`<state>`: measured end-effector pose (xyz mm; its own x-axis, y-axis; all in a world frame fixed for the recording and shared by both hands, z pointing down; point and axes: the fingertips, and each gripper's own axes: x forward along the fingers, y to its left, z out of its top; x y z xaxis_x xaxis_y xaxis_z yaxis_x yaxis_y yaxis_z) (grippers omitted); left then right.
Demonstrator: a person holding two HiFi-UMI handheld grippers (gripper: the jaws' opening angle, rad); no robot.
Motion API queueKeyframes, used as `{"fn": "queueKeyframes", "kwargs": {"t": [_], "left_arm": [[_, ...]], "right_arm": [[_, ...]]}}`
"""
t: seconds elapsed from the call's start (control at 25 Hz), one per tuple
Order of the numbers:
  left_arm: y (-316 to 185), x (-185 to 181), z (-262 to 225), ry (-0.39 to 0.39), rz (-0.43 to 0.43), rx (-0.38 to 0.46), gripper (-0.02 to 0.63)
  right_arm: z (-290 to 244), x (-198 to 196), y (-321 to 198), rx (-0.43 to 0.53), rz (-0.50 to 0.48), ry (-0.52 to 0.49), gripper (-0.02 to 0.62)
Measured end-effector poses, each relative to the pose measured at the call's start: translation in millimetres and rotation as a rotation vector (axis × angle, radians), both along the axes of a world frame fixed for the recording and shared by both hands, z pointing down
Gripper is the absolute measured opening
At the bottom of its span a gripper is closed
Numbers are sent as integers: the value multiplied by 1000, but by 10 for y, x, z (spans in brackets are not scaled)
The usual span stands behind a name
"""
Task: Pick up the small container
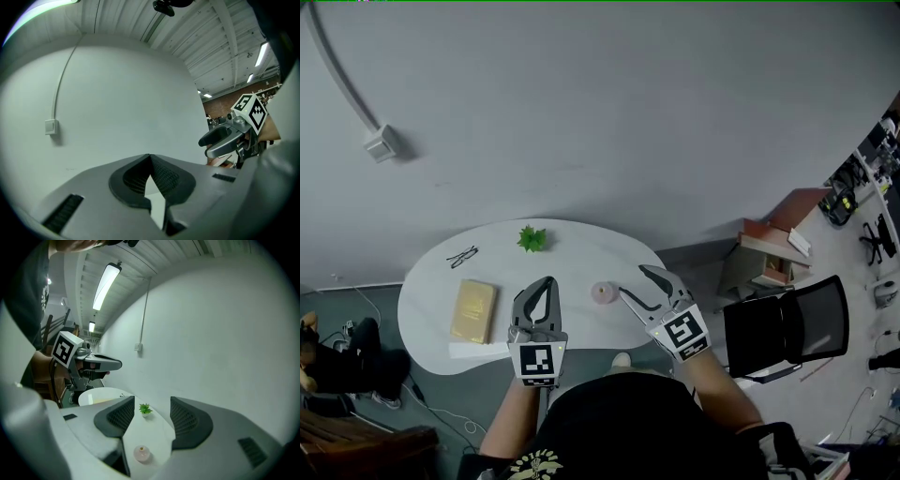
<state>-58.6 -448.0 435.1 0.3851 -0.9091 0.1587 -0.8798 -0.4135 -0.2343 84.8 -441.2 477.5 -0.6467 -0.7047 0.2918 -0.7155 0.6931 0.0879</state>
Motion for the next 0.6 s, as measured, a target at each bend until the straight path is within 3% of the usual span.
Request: {"fn": "queueKeyframes", "kwargs": {"t": [0.6], "left_arm": [[-144,-86,240,-19,-102,-46,5]], "right_arm": [[1618,-206,-177,-250,-168,81,239]]}}
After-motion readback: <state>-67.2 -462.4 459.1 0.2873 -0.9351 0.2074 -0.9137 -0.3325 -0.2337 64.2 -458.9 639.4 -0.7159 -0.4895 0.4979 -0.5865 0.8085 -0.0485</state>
